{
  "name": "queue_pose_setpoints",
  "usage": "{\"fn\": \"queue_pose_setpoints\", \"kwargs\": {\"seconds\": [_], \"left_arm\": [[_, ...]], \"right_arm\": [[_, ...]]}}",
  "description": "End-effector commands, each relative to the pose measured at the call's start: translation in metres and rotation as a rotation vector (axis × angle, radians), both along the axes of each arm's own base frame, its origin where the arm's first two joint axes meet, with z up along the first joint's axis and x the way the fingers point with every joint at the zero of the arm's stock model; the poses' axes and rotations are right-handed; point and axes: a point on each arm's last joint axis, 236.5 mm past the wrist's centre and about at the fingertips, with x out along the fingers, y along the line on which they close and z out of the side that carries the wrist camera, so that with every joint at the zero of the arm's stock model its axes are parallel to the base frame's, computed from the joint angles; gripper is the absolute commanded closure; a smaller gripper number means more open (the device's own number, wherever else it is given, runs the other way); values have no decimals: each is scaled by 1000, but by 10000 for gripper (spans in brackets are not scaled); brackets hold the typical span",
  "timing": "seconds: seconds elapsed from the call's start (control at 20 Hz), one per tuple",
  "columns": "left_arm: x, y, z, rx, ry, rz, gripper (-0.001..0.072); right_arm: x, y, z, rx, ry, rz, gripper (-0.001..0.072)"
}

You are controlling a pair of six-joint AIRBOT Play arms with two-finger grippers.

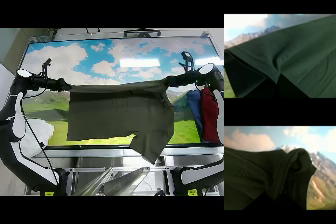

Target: Fold the shirts.

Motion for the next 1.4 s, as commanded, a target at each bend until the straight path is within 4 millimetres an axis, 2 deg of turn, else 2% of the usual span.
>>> {"fn": "queue_pose_setpoints", "kwargs": {"seconds": [0.0,0.1,0.25,0.55,0.6,0.65,0.7,0.75,0.9,1.0,1.1,1.2,1.35], "left_arm": [[-25,2,-21,85,129,-24,683],[-34,2,-38,120,178,-10,683],[-32,7,-62,174,176,39,683],[-35,5,-72,177,192,55,690],[-38,4,-72,172,205,52,654],[-41,3,-67,168,216,37,433],[-42,3,-59,160,232,32,383],[-42,6,-46,148,253,39,383],[-48,23,-7,123,306,97,383],[-66,29,5,117,319,115,386],[-100,37,-2,139,354,129,386],[-144,48,-23,185,398,153,386],[-204,49,-48,166,454,196,386]], "right_arm": [[-27,-9,-19,-58,115,27,692],[-34,-9,-30,-60,138,24,691],[-42,-13,-50,-70,177,-4,691],[-47,-12,-72,-28,266,-96,689],[-49,-11,-71,-18,283,-111,687],[-53,-10,-68,-7,304,-128,615],[-55,-10,-62,1,316,-136,458],[-57,-9,-49,6,317,-125,421],[-55,-19,6,5,234,-148,419],[-63,-35,45,-1,169,-180,419],[-91,-52,63,4,172,-221,419],[-132,-65,60,16,209,-273,419],[-199,-81,38,49,266,-404,419]]}}
